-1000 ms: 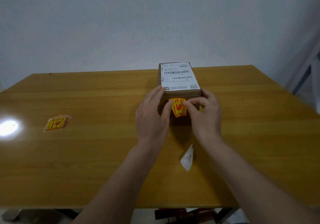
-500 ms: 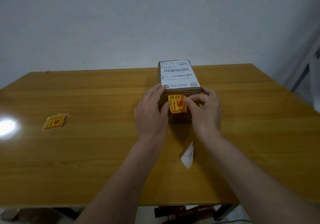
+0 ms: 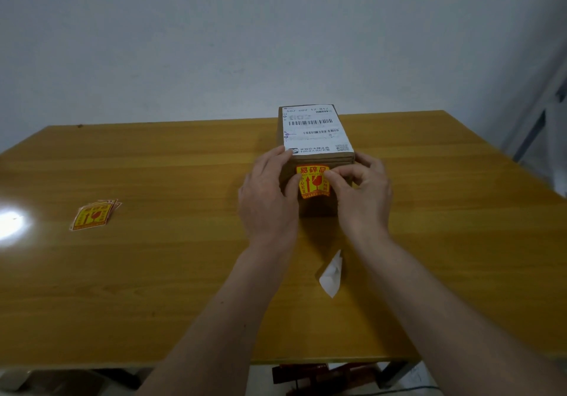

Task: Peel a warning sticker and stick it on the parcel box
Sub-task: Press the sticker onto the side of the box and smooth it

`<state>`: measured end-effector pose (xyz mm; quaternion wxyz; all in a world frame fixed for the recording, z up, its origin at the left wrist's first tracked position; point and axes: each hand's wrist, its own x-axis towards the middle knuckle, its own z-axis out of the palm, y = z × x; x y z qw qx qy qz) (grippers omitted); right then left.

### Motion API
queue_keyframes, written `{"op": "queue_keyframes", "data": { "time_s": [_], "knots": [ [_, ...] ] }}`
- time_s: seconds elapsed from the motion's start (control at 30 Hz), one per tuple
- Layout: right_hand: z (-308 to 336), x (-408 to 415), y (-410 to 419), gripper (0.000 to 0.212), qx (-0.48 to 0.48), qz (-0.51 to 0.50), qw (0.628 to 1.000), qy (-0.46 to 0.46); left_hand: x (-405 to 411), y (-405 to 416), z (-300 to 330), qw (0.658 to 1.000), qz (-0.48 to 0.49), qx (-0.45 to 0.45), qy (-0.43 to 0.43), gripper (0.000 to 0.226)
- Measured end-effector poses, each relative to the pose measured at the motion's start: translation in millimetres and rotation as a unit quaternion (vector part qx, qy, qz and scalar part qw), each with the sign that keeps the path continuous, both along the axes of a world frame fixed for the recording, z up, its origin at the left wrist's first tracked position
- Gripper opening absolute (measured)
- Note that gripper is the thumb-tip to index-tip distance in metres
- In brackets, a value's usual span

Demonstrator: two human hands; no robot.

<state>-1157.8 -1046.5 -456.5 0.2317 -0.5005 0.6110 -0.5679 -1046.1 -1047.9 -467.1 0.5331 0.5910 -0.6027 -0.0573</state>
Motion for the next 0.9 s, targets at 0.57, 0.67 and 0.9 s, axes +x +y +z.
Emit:
{"op": "queue_keyframes", "data": {
  "time_s": [0.57, 0.67, 0.9],
  "knots": [
    [-3.7, 0.9, -4.9, 0.003, -0.004, -0.003, 1.0, -0.011, -6.4, -1.4, 0.7, 0.999, 0.028, -0.025, 0.012, 0.034],
    [-4.5, 1.4, -5.2, 0.004, -0.007, -0.002, 1.0, -0.017, -6.9, -1.6, 0.9, 0.999, 0.033, -0.023, 0.013, 0.033],
    [-6.3, 2.0, -5.7, 0.003, -0.007, -0.004, 1.0, -0.02, -9.6, -3.8, 0.0, 0.998, 0.046, -0.024, 0.017, 0.031]
  ]
}}
